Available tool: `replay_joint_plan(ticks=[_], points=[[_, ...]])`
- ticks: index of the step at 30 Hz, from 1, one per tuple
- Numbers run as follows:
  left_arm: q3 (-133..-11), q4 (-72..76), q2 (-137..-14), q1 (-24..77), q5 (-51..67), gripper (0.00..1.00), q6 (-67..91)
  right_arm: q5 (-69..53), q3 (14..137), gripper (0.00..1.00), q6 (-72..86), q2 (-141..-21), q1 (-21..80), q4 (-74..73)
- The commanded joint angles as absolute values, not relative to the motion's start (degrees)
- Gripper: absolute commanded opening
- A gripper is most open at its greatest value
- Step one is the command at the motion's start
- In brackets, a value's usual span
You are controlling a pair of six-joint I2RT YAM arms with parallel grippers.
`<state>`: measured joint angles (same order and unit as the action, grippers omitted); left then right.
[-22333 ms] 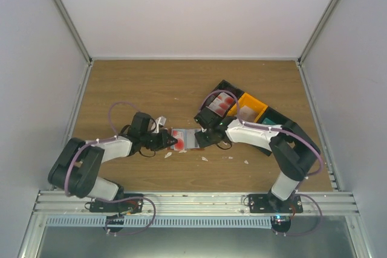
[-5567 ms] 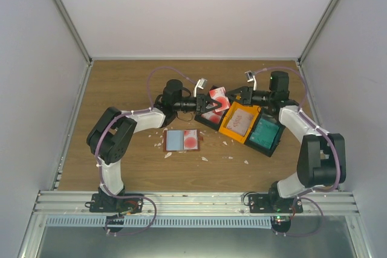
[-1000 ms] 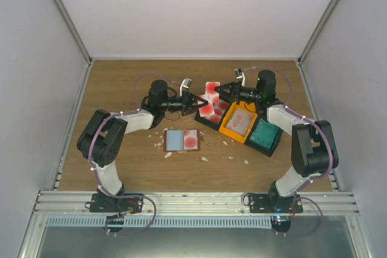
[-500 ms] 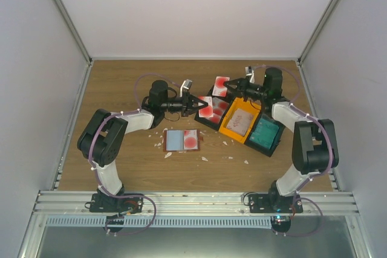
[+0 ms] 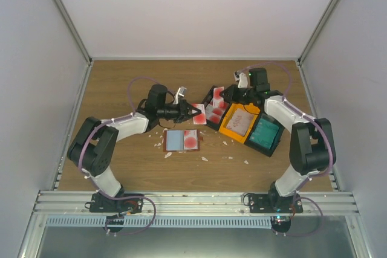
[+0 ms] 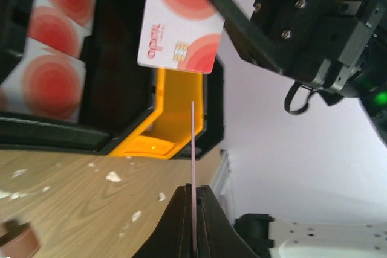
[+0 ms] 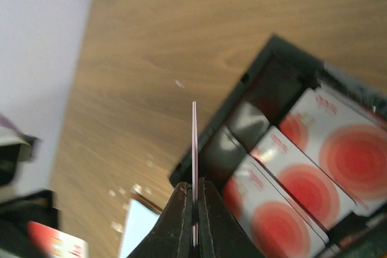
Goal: Put the credit cards into the card holder
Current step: Place the credit card in the storage box.
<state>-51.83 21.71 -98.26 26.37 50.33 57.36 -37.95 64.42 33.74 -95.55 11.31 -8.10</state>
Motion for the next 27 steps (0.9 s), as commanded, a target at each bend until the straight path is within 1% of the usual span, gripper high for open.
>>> replay_joint_plan(ticks=[1,6,12,20,24,27], points=[[-49.83,9.88,-91.78,25.75,41.32,0.00,46.55,-26.49,66.51,0.01,21.93,-95.15,14.96,-19.68],[-46.18,5.24,-88.17,25.13,37.68,0.00,43.69,-17.78,70.30,0.01,18.65,-98.03,19.71,-24.24],[-42.93,3.24,-85.90,24.28,35.72,0.00,42.75,-9.00,73.48,0.01,17.65,-100.10,23.92,-27.59],[-42.10,1.76,-85.03,23.34,34.89,0.00,41.77,1.58,77.13,0.05,15.75,-103.89,29.21,-31.64],[-42.21,1.45,-85.16,23.08,35.01,0.00,41.61,4.04,79.58,0.05,14.33,-106.93,31.85,-33.92],[-42.21,1.15,-85.08,22.94,34.94,0.00,41.49,3.54,80.86,0.09,13.19,-108.22,33.32,-35.44]])
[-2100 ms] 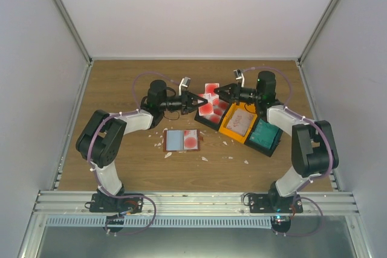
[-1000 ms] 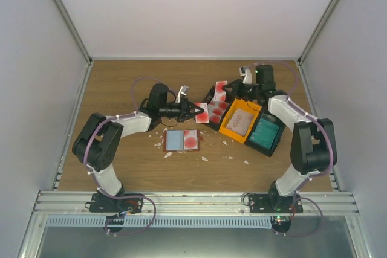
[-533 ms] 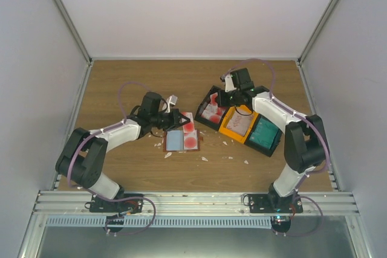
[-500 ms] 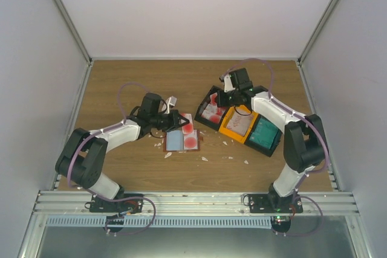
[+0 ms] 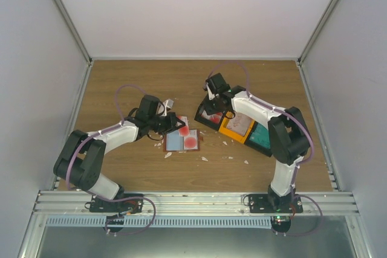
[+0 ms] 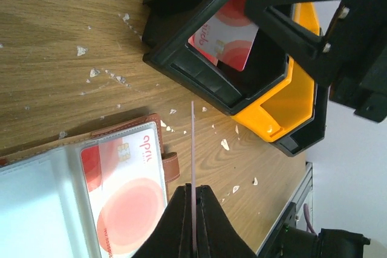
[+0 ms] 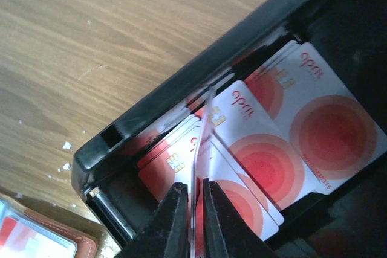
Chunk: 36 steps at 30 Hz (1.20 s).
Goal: Put the credit cards into the card holder
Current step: Place the credit card in the storage box, then insert the credit card into the card holder.
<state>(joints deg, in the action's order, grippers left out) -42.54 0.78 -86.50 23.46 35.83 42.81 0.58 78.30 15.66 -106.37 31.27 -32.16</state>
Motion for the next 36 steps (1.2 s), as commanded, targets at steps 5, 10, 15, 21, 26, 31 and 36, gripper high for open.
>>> replay_joint_plan(ticks=[5,10,15,21,26,31,36], points=[[-42.11,0.90,-84.99,22.76,34.97,0.00,41.24,1.95,82.01,0.16,11.41,-109.14,34.59,-37.41],[-42.28,0.93,-84.75,22.54,35.07,0.00,41.06,-1.42,82.31,0.28,12.52,-107.31,34.55,-37.32],[-41.81,2.02,-83.22,22.55,35.45,0.00,40.95,-4.36,81.28,0.47,15.27,-102.35,34.43,-35.06],[-40.27,3.49,-80.44,22.45,35.56,0.00,41.25,-18.35,67.90,0.58,21.95,-93.45,34.30,-21.51],[-38.06,6.83,-77.54,22.48,38.55,0.00,42.23,-32.40,55.05,0.65,30.96,-86.20,34.32,-3.35],[-36.22,12.21,-75.62,22.24,45.41,0.00,44.33,-40.60,47.65,0.68,38.21,-83.76,34.36,9.36],[-34.54,17.48,-74.07,22.22,51.10,0.00,47.32,-45.29,43.78,0.60,44.06,-84.02,34.36,17.35]])
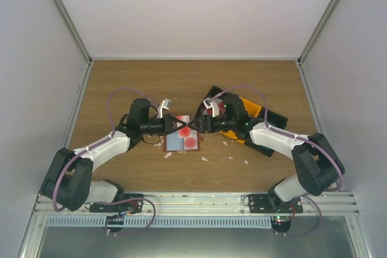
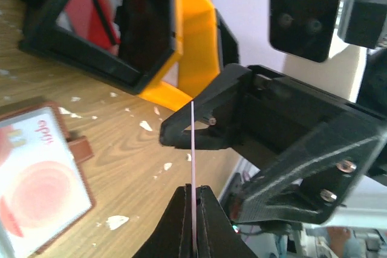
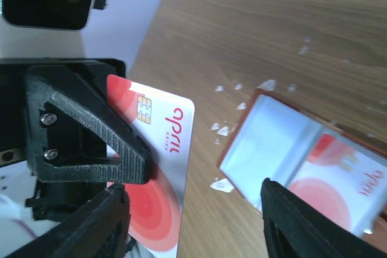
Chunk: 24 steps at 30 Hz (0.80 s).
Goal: Put the credit cards into the card holder
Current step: Insert the credit card into the card holder.
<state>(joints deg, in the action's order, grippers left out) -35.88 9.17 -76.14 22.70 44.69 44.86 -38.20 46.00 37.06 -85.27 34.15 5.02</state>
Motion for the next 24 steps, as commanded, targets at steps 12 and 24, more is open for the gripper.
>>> replay_joint_plan(ticks=[12,24], points=[[-32.17,25.22,-73.81,21.72,54.80,0.00,52.68,-52.14,38.58,0.18,52.34,-85.23,34.37,32.30],[-31.51,23.35,-74.69,20.84,51.67,0.23,52.46,-51.44,37.00,0.01,55.03,-87.41,34.19,37.52]])
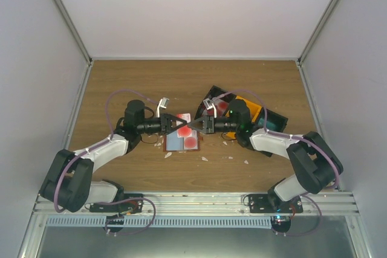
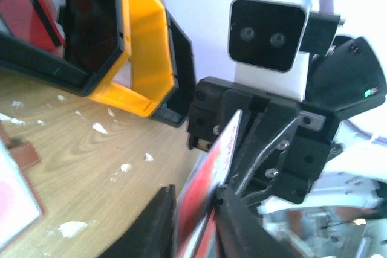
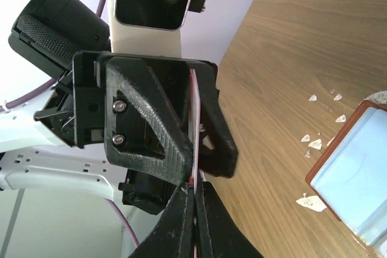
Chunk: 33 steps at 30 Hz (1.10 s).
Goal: Put the credit cards into the card holder
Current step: Insert the credit card into the card holder.
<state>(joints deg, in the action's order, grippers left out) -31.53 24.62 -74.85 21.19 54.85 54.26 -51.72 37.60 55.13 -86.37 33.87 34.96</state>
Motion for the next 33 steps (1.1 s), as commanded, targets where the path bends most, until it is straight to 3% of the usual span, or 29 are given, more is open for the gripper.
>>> replay_joint_plan(ticks=[1,5,11,13,21,33], points=[[-32.24,18.18,-74.00,20.79,47.34,0.32,50.26,-50.51,37.12,0.01,54.26,-87.57,34.07,36.12],[-35.28,-1.58,-72.03,20.70,28.57,0.59,44.16,-47.69,39.17,0.01,50.82,-89.72,33.97,27.20],[-34.58,-9.43,-72.61,20.73,17.83,0.64,42.52,-43.79,41.88,0.01,48.65,-94.91,33.99,19.15],[-33.28,-9.71,-72.77,20.67,16.37,0.62,41.87,-42.00,42.15,0.01,48.37,-96.07,34.01,17.05],[-32.10,-8.46,-77.78,20.67,19.17,0.36,39.30,-40.72,43.41,0.00,48.76,-102.45,34.37,16.64],[-29.02,-7.40,-83.15,20.75,22.02,0.11,39.50,-44.15,42.53,0.01,51.56,-105.78,34.62,20.50]])
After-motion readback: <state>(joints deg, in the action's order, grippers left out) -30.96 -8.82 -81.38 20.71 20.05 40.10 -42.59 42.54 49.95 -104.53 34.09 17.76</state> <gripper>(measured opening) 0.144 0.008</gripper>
